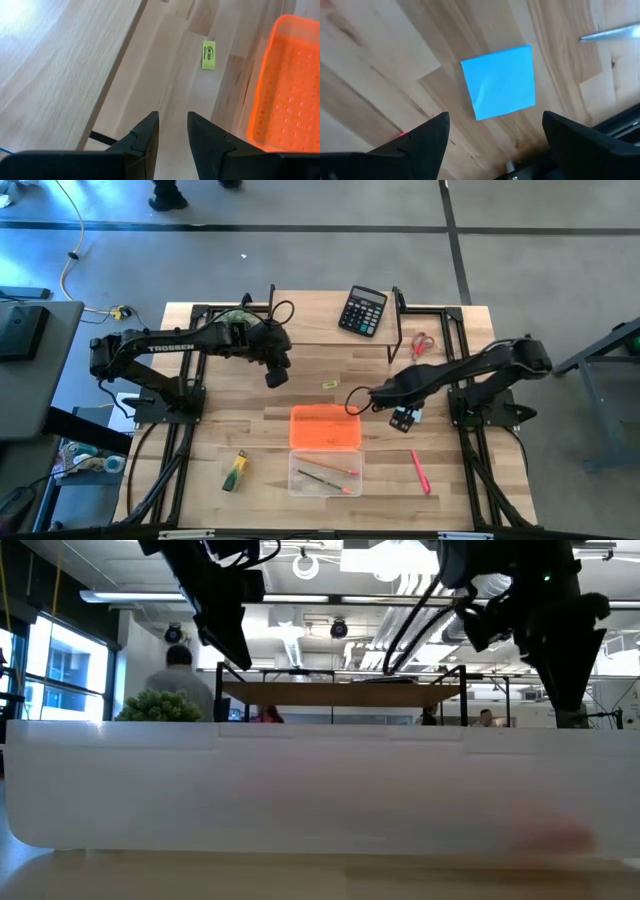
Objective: Pack school essentials
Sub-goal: Put the blue sticky notes into the orange supply box
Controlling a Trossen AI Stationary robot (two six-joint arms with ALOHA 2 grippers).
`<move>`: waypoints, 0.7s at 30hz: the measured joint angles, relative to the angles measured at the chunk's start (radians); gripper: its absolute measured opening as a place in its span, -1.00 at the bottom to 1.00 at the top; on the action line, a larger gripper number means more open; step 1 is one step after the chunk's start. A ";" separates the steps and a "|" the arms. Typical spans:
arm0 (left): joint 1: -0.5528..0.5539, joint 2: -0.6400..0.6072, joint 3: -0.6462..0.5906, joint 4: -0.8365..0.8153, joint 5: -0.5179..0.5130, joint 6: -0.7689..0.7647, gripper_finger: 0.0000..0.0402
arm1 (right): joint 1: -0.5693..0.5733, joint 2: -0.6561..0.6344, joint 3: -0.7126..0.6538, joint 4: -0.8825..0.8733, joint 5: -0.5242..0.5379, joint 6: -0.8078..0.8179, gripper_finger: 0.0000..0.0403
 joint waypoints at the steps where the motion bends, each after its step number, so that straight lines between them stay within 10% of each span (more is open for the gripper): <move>1: 0.000 0.000 0.000 0.001 0.000 -0.002 -0.55 | 0.002 0.014 0.000 0.000 0.000 0.016 0.54; 21: 0.000 0.000 0.000 0.001 -0.013 -0.021 -0.55 | 0.013 0.257 0.000 0.034 -0.034 -0.082 0.54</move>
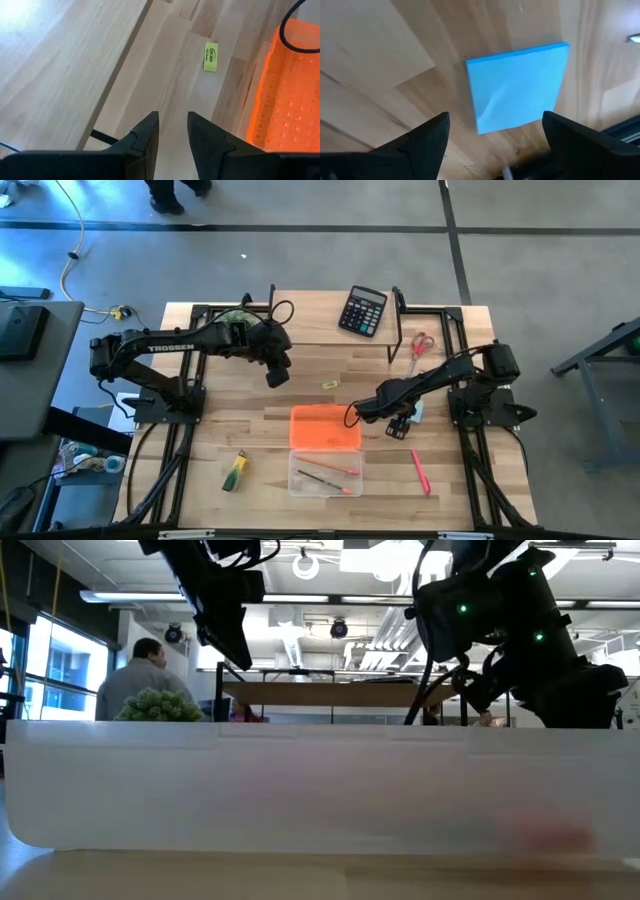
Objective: Pack school essentials
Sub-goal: Put the blue sticky notes into the orange supply box
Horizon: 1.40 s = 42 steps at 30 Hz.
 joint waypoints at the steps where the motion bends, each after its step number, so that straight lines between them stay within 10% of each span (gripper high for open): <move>1: 0.000 0.000 0.000 0.000 -0.002 0.004 -0.55 | 0.002 0.000 0.000 0.000 -0.001 0.003 0.54; 21: 0.000 0.000 0.000 -0.001 -0.002 0.008 -0.55 | 0.003 -0.006 -0.164 0.142 0.003 -0.019 0.48; 42: 0.000 0.000 0.000 -0.001 -0.002 -0.006 -0.55 | 0.004 -0.003 -0.167 0.183 -0.034 0.008 -0.61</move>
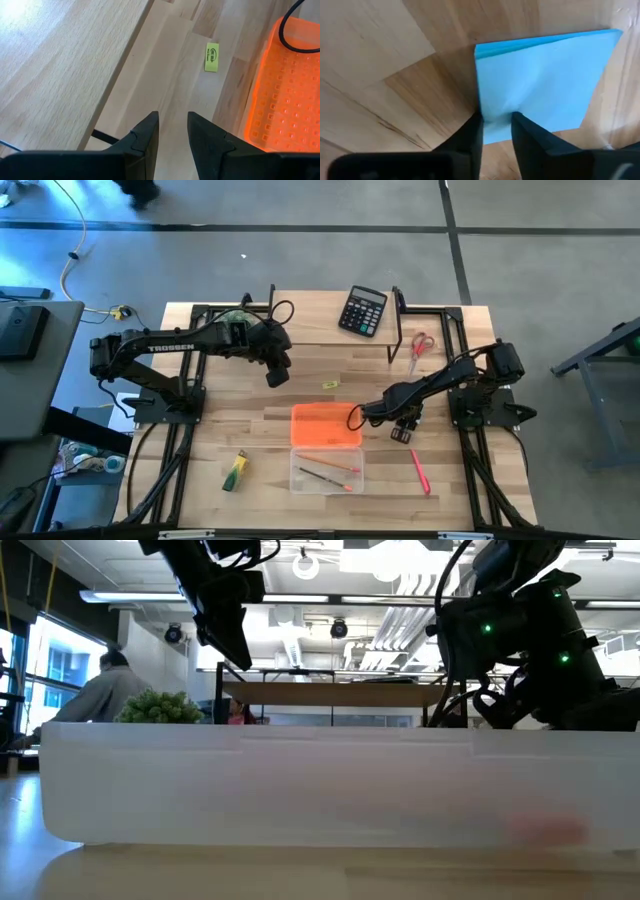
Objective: Pack school essentials
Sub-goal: Put the blue sticky notes into the orange supply box
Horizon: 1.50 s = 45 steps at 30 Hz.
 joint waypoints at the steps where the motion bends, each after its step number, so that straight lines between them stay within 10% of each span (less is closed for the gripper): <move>1: 0.000 0.000 0.000 0.000 0.000 0.000 -0.55 | 0.000 0.000 0.000 -0.002 0.001 0.004 -0.64; 12: 0.000 0.000 0.000 0.000 0.000 0.016 -0.55 | 0.019 0.000 -0.002 -0.044 0.036 0.023 -0.98; 45: 0.000 0.000 0.000 0.000 0.001 0.026 -0.55 | 0.081 -0.458 -0.003 0.122 -0.005 0.506 -1.00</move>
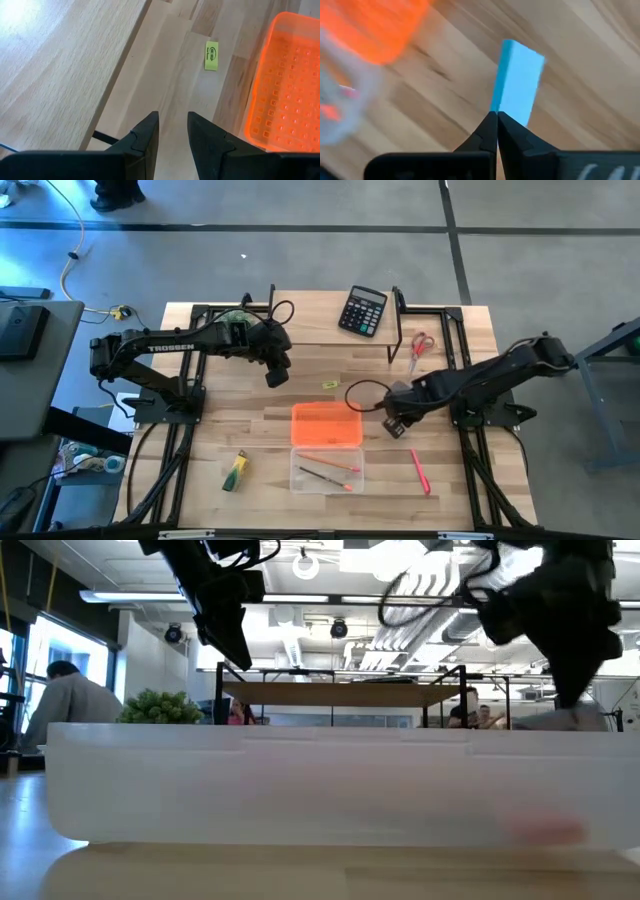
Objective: Pack school essentials
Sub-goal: Put the blue sticky notes into the orange supply box
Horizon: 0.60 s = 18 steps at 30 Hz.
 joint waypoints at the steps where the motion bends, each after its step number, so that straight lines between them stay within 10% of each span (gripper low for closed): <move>1: 0.000 0.000 0.000 0.000 0.000 0.000 -0.55 | 0.002 -0.012 0.000 0.031 0.008 0.015 -1.00; 18: 0.000 0.000 0.000 0.000 0.010 0.019 -0.55 | 0.029 -0.019 0.002 0.100 0.029 0.169 -0.92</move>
